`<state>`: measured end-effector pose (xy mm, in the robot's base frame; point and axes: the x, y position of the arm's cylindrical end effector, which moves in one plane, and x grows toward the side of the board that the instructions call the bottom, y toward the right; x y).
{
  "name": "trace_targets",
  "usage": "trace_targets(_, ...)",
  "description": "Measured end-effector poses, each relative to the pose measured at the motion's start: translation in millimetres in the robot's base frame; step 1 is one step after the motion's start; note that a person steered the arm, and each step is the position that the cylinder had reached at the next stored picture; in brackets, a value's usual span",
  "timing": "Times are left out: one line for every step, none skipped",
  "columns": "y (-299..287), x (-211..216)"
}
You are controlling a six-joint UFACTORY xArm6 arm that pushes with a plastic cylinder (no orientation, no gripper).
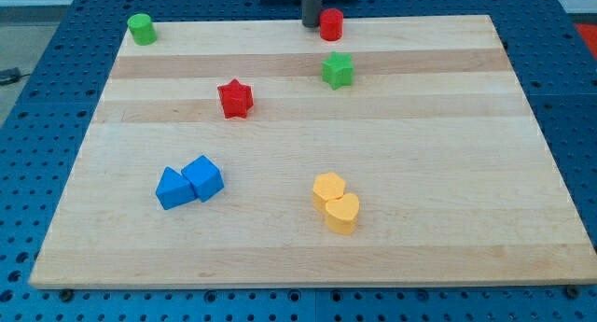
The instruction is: Move yellow heart to the top right corner of the board
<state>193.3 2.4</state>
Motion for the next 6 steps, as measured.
trace_targets(-14.0, -1.3)
trace_targets(-47.9, 13.7)
trace_targets(-56.2, 67.1)
trace_targets(-63.0, 92.4)
trace_targets(-71.6, 99.5)
trace_targets(-61.4, 108.4)
